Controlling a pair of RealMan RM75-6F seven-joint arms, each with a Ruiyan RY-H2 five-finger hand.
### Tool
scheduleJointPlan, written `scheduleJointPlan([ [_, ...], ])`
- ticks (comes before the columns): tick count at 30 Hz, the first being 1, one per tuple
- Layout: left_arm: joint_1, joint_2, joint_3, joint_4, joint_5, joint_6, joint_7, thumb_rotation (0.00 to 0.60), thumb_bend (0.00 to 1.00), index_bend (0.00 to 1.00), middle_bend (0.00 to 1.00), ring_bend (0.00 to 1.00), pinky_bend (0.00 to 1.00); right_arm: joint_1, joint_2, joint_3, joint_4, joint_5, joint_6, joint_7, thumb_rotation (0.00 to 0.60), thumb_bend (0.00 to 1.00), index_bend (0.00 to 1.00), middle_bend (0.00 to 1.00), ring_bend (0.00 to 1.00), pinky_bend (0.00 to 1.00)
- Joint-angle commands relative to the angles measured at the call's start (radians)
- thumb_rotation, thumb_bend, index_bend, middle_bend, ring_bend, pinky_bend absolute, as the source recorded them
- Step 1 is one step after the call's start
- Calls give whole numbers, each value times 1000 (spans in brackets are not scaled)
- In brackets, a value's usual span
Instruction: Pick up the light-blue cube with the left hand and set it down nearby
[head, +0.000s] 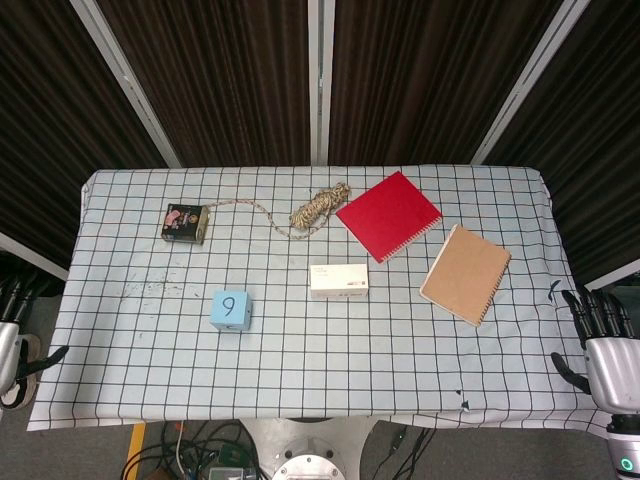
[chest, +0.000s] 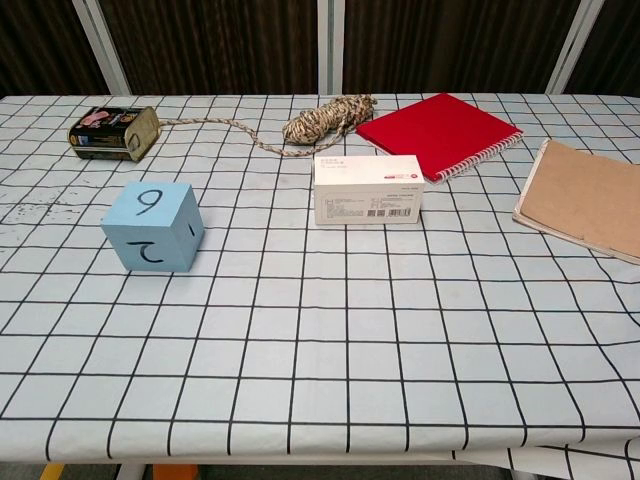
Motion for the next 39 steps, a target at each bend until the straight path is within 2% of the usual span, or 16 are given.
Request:
scheduleJointPlan([
  [1,2,1,-4,2,-3,6,-8,600,0,112,47,0,34,3,0,3,-2,2,-3,-3,600,176,0,0,0,0],
  [9,-7,21,14,-21,28,-15,-7,600,0,113,47,0,46,5,7,10,-13,9,-1,-1,600,176,0,0,0,0],
  [11,-17,38,26,-42,44,-39,-20,600,1,113,69,13,122,5,10,14,-16,14,1,3,600,176,0,0,0,0],
  [13,-25,47,35,-51,65,-50,-33,600,25,113,136,74,239,6,14,17,-18,14,3,2,600,176,0,0,0,0],
  [15,-34,48,47,-49,101,-54,-40,600,89,113,272,245,422,6,19,19,-17,12,6,0,600,176,0,0,0,0],
  [16,-40,47,54,-45,120,-59,-40,600,137,114,372,375,540,6,21,20,-16,12,8,0,600,177,0,0,0,0],
  [18,-55,48,77,-46,153,-92,-39,600,241,128,587,616,707,7,25,22,-17,15,8,5,600,177,0,0,0,0],
  [20,-71,53,96,-61,165,-136,-21,600,322,141,706,732,767,7,30,24,-18,18,6,10,600,177,0,0,0,0],
  [24,-115,55,117,-95,183,-232,51,600,450,171,797,808,803,7,38,30,-19,26,10,18,600,177,0,0,0,0],
  [26,-135,55,123,-111,184,-272,77,600,473,181,807,812,804,6,39,32,-17,31,11,22,600,177,0,0,0,0],
  [34,-225,64,150,-189,171,-458,163,600,503,185,813,817,805,10,43,40,-10,47,3,29,600,176,0,0,0,0],
  [39,-263,42,148,-213,140,-533,227,600,505,185,814,816,804,14,42,42,-8,53,-6,31,600,176,0,0,0,0],
])
